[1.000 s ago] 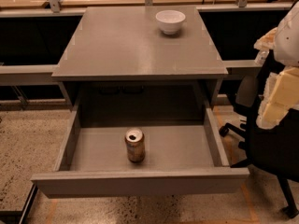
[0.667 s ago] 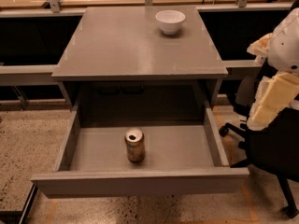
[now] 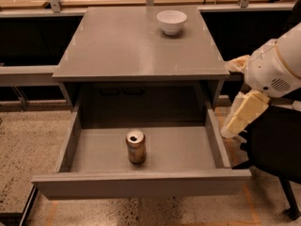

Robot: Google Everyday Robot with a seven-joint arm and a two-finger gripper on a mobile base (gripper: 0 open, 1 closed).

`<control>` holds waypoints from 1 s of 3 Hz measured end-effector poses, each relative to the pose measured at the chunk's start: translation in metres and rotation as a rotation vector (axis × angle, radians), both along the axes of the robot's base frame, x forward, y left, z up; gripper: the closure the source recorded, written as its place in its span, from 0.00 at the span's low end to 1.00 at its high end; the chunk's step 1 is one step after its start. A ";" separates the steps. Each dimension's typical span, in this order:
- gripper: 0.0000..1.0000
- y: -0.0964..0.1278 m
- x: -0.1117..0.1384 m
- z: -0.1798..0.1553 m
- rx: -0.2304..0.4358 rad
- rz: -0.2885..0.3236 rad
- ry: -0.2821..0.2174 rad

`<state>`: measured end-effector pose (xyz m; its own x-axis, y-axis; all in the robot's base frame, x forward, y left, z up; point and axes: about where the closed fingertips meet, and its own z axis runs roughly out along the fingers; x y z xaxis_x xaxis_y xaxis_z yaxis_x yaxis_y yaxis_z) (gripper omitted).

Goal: Pick orange can from top drawer and place on counter

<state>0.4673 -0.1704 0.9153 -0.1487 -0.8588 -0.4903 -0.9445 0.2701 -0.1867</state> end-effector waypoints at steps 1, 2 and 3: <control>0.00 0.002 0.006 0.004 0.008 -0.008 -0.023; 0.00 -0.006 0.002 0.003 -0.027 -0.050 -0.020; 0.00 -0.001 0.002 -0.024 0.023 -0.070 0.005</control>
Offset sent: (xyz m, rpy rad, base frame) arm -0.0015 -0.0188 0.0027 -0.0665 -0.0216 -0.1129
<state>0.4692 -0.1716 0.8915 -0.2107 -0.8347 -0.5089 -0.9239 0.3401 -0.1753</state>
